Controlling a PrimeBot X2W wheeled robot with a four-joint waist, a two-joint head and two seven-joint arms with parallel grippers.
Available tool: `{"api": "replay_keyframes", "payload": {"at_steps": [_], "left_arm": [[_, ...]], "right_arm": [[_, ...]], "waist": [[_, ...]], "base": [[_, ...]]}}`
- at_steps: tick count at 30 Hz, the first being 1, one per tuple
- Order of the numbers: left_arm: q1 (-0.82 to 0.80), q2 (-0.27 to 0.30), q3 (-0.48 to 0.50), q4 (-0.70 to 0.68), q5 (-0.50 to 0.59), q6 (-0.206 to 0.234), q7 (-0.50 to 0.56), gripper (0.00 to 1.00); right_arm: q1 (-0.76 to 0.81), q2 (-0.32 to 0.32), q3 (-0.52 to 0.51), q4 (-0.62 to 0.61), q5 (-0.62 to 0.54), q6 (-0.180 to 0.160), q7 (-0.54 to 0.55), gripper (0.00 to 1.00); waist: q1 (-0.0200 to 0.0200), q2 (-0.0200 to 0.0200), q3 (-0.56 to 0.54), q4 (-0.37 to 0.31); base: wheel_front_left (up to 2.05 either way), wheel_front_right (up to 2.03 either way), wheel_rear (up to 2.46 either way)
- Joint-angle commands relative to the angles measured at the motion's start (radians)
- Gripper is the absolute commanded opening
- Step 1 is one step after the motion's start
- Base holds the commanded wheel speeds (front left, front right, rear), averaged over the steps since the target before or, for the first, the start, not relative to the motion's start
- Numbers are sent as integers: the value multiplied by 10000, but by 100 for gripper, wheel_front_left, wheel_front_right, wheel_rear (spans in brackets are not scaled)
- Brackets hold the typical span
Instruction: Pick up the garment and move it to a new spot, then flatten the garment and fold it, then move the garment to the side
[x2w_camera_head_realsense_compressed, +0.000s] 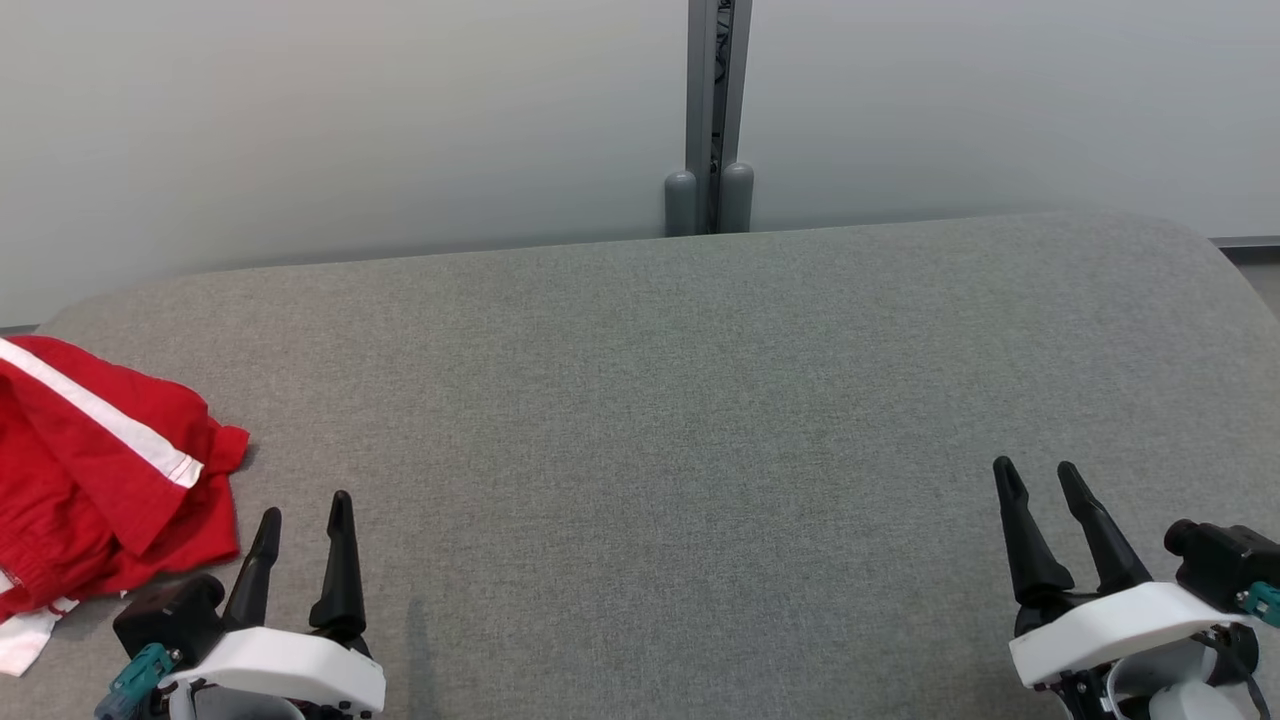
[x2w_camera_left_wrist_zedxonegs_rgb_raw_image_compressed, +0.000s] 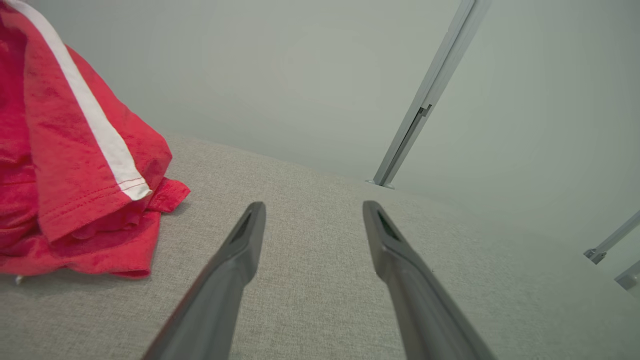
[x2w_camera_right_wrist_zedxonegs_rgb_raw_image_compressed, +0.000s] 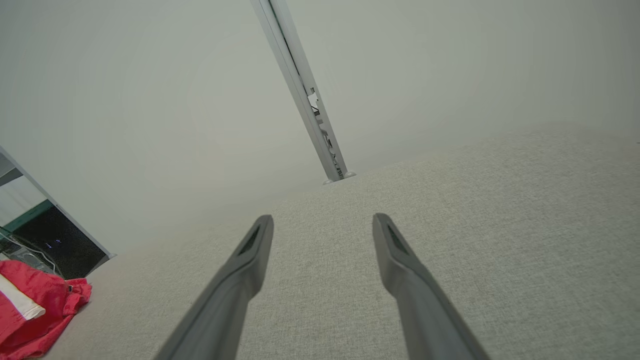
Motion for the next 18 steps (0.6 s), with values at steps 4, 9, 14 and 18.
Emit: {"api": "replay_keyframes", "payload": {"at_steps": [4,9,14,18], "left_arm": [[-79,69,37,43,570,130,-164,100],[-96,72,42,154,1060,229,-275,100],[-105,76,54,223,1519,331,-388,100],[-113,82,31,299,1872,437,-468,100]], "right_arm": [[-171,-81,48,18,-519,18,-197,100],[-193,-135,79,82,-981,18,-313,100],[-198,-99,-36,109,-1427,19,-421,100],[-188,-56,-116,116,-1796,19,-502,100]], "waist": [[0,-1,-7,-2],[0,-1,-1,-8],[0,-1,4,-36],[0,-1,5,-53]], "base": [[0,0,0],[0,0,0],[0,0,0],[0,0,0]]}}
